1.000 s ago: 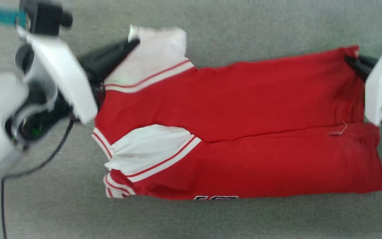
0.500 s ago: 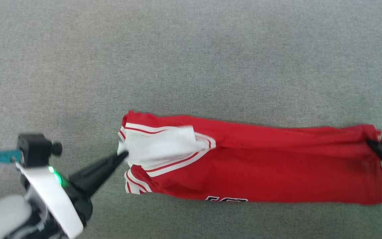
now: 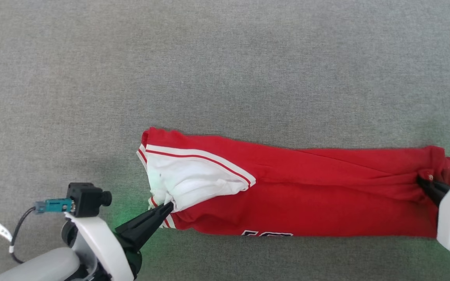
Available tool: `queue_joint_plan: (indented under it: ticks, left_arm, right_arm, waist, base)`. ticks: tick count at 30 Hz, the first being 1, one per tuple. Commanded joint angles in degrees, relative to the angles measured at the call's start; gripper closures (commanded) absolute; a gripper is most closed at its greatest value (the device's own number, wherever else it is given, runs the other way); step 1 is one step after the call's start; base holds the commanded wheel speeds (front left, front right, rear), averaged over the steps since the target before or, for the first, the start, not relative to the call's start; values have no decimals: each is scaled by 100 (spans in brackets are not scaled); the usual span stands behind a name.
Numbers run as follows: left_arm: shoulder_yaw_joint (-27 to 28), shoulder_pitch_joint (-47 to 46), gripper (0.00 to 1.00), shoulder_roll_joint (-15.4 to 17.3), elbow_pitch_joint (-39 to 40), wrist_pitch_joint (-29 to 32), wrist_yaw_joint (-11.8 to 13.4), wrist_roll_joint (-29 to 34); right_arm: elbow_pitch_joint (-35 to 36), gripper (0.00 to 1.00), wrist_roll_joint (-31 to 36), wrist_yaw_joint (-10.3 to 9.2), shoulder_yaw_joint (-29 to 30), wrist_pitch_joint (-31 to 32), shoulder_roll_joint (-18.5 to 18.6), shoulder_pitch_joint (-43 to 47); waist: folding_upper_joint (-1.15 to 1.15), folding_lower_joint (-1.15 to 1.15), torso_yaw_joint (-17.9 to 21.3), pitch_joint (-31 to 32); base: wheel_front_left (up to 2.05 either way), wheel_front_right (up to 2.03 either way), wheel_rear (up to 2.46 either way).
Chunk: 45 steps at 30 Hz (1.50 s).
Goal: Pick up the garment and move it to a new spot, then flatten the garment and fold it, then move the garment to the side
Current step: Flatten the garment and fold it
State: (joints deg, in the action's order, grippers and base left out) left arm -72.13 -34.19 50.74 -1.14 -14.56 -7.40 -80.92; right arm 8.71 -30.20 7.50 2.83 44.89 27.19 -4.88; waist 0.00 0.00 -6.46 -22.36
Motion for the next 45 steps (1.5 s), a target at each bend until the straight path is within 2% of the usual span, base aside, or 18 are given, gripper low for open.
queue_joint_plan:
  ticks: [1,3,4,5,6,7,8,10,15,19,23,27,33,36,38,39,40,45]
  left_arm:
    - [-1,-101,100,-64,-78,-5,-11,87]
    - [-6,-125,100,-131,-192,-25,-11,164]
    - [31,-130,100,-178,-217,-33,-11,143]
    - [96,-113,88,-189,-249,-47,-11,130]
    - [163,-72,61,-203,-274,-59,-11,106]
    - [235,2,51,-227,-281,-57,-11,74]
    - [373,80,22,-265,-283,-65,-11,45]
    - [789,287,0,-372,-290,-66,-11,82]
    - [1959,1074,0,-861,-492,-68,-11,472]
    - [2799,1596,0,-1504,-850,-68,-12,1120]
    - [3516,1931,0,-2039,-1150,-69,-12,2096]
    - [4189,2207,0,-2469,-1292,-69,-12,3388]
    - [5178,2535,0,-3108,-1020,-70,-12,5250]
    - [5322,2632,0,-3279,-854,-70,-12,5676]
    - [5490,2691,0,-3411,-709,-70,-11,5965]
    - [5537,2729,0,-3449,-661,-70,-11,6064]
    - [5599,2737,0,-3501,-591,-70,-11,6160]
    - [5866,2788,0,-3661,-425,-70,-3,6196]
  right_arm:
    - [-96,100,7,-4,-91,-63,-33,-84]
    - [-143,100,26,-4,-162,-151,-11,-174]
    - [-173,54,33,-4,-143,-189,1,-183]
    - [-173,54,17,-4,-89,-199,4,-172]
    - [-166,0,-27,-4,-1,-182,-19,-135]
    - [-132,0,-83,-4,88,-136,-55,-83]
    - [-80,0,-124,-4,190,-99,-69,-35]
    - [13,0,-163,-4,406,-11,-54,65]
    - [-58,0,-242,-4,814,331,-125,336]
    - [-366,0,-297,-4,984,530,-151,453]
    - [-654,0,-349,-3,990,693,-198,455]
    - [-929,0,-389,-3,961,789,-229,410]
    - [-1162,0,-387,-2,890,910,-275,368]
    - [-1227,0,-368,-2,851,952,-316,346]
    - [-1289,55,-353,-2,806,968,-348,324]
    - [-1314,93,-346,-2,776,967,-355,311]
    - [-1324,100,-343,-2,755,962,-360,293]
    - [-1327,100,-301,-4,820,769,-321,76]
  waist:
    - [0,0,15,3]
    - [0,0,24,18]
    - [0,0,23,34]
    - [0,0,20,52]
    - [0,0,6,75]
    - [0,0,-13,104]
    - [0,0,-35,128]
    - [0,0,-97,190]
    - [0,0,-309,328]
    - [0,0,-538,445]
    - [0,0,-705,540]
    - [0,0,-838,614]
    - [0,0,-931,635]
    - [0,0,-945,631]
    - [0,0,-950,619]
    - [0,0,-949,617]
    - [0,0,-941,610]
    - [0,0,-815,583]
  base:
    - [0,0,0]
    - [0,0,0]
    - [0,0,0]
    - [0,0,0]
    - [0,0,0]
    - [0,0,0]
    - [0,0,0]
    - [0,0,0]
    - [0,0,0]
    - [0,0,0]
    - [0,0,0]
    - [0,0,0]
    - [0,0,0]
    - [0,0,0]
    - [0,0,0]
    - [0,0,0]
    - [0,0,0]
    - [0,0,0]
